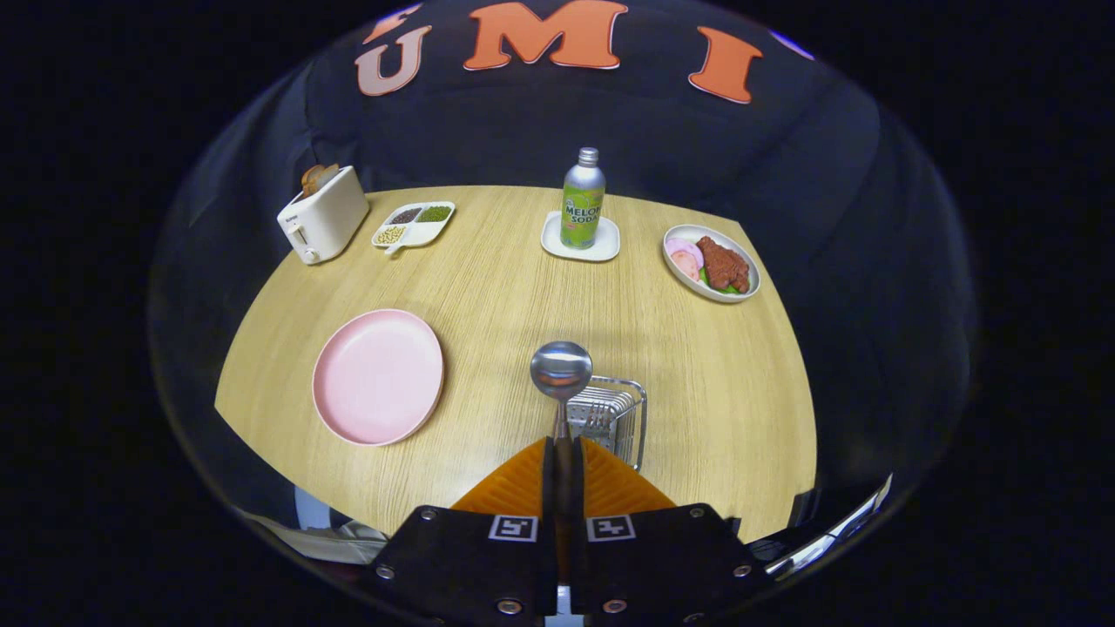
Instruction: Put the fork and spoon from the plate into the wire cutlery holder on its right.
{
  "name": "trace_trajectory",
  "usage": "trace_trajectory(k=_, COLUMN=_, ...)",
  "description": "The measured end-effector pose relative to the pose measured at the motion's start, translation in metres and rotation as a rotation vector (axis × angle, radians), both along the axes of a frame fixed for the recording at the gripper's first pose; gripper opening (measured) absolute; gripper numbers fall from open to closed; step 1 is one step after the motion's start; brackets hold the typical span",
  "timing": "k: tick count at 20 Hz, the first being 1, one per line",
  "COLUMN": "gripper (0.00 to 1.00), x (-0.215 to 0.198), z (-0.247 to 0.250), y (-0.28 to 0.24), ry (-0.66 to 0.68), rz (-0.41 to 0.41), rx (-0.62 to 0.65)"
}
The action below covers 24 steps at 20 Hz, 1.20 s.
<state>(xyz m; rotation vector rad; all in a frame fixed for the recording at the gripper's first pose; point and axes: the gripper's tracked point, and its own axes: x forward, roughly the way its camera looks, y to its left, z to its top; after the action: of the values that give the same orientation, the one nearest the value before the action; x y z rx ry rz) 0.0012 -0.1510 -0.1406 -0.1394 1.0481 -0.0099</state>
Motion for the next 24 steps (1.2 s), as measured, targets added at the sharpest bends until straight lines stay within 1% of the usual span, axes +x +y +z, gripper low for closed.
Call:
trace_trajectory(k=5, gripper=0.06, x=-0.009, z=-0.01, y=-0.026, ry=0.068, rz=-0.052, rx=0.006)
trace_trajectory(k=15, gripper=0.06, x=-0.009, z=-0.023, y=-0.036, ry=0.203, rz=-0.056, rx=-0.029)
trace_trajectory(k=18, gripper=0.06, x=-0.004, z=-0.024, y=-0.034, ry=0.204, rz=-0.057, rx=-0.027)
trace_trajectory(k=23, gripper=0.12, x=0.008, z=-0.018, y=-0.032, ry=0.158, rz=-0.068, rx=-0.016)
trace_trajectory(k=24, gripper=0.12, x=0.012, z=-0.014, y=-0.032, ry=0.139, rz=-0.082, rx=-0.018)
